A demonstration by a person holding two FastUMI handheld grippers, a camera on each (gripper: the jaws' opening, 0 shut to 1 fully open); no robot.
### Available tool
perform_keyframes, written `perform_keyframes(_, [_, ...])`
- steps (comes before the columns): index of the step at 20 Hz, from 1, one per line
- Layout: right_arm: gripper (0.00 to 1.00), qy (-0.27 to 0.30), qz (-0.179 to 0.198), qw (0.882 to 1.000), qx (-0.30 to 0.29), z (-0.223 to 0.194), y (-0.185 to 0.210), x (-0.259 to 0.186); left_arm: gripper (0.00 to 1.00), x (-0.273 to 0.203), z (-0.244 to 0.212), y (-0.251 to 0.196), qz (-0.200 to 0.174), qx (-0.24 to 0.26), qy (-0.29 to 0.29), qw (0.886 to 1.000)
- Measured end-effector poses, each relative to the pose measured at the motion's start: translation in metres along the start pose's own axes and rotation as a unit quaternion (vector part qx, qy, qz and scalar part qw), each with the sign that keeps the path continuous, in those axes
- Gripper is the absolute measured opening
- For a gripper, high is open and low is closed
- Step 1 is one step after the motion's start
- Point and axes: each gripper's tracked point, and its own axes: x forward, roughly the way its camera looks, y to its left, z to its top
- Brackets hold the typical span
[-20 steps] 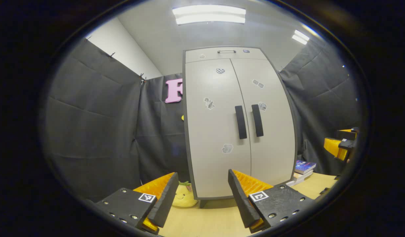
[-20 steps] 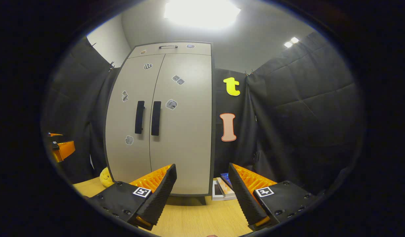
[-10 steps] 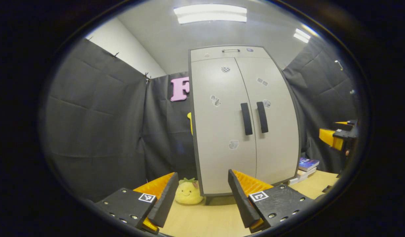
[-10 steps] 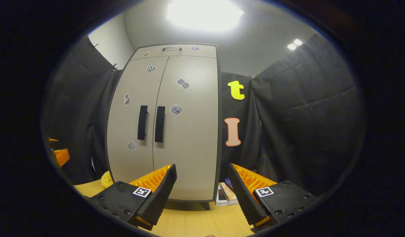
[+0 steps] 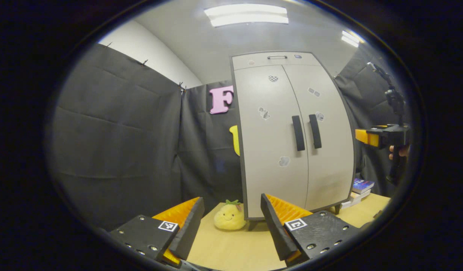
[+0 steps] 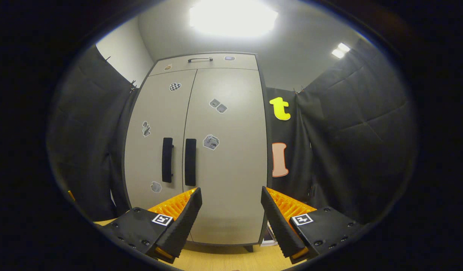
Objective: Open the right door of the double-door shoe cabinet with the right hand, and open the left door with the left hand.
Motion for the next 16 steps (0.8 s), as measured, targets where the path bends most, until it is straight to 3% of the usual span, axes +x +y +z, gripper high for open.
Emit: perform_keyframes(16, [0.99,0.037,0.063,0.997,0.010,0.015,0.070,0.104,0.87,-0.023,-0.012,0.034,0.050,0.007,0.013,0.999])
